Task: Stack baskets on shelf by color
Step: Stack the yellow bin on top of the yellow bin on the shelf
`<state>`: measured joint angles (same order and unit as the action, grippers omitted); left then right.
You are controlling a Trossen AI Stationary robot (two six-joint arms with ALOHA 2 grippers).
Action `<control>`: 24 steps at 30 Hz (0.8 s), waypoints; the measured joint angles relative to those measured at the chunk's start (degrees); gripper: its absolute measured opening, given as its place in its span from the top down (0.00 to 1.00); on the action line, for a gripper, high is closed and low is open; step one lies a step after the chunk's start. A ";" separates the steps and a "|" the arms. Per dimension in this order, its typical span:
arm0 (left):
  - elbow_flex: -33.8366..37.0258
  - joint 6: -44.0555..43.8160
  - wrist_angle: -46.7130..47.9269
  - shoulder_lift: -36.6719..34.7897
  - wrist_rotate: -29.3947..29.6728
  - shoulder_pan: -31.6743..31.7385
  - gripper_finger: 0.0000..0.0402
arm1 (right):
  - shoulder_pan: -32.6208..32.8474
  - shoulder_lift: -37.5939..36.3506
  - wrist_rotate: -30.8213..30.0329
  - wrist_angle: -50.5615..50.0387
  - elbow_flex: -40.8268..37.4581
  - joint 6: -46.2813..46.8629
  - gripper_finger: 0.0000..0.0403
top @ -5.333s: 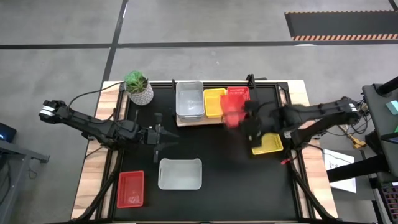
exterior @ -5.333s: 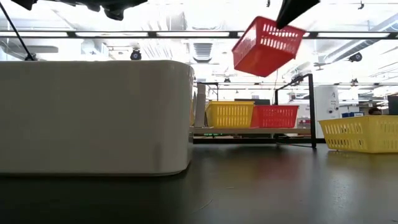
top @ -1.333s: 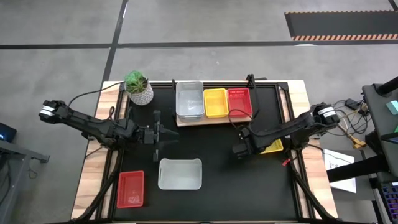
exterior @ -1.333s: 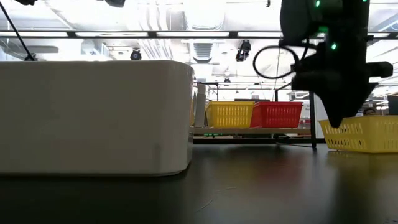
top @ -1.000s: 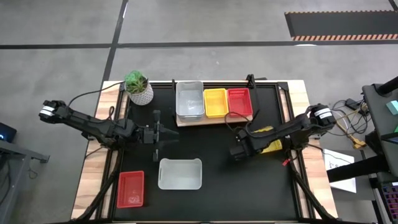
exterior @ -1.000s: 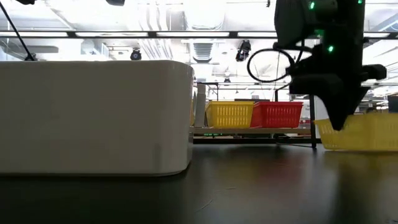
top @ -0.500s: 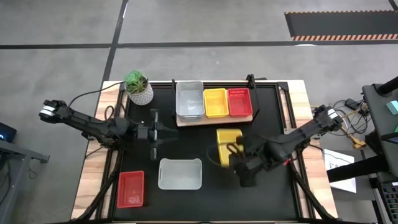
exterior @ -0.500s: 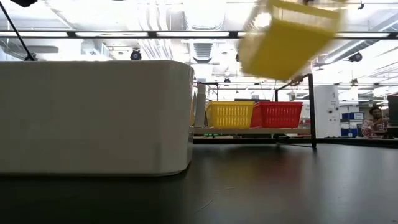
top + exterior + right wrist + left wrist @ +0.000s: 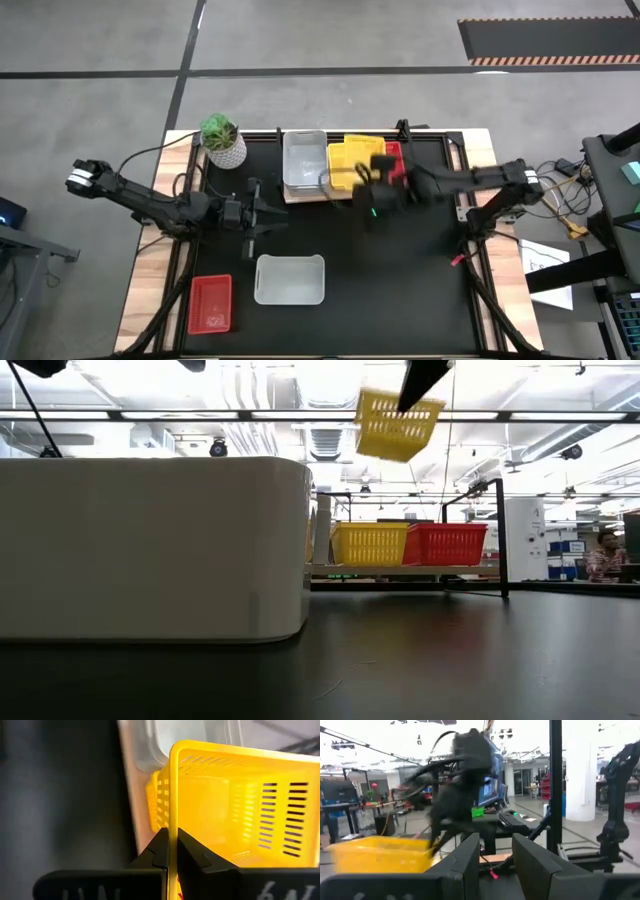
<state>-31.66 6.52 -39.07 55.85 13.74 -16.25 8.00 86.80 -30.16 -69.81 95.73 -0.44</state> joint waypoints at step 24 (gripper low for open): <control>0.11 -4.69 -0.99 0.51 0.00 -0.37 0.75 | -20.28 9.48 17.15 8.88 -0.37 -18.68 0.98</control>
<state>-31.55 1.83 -40.07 56.36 13.74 -16.62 -12.28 96.27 -13.00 -60.93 95.35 -19.13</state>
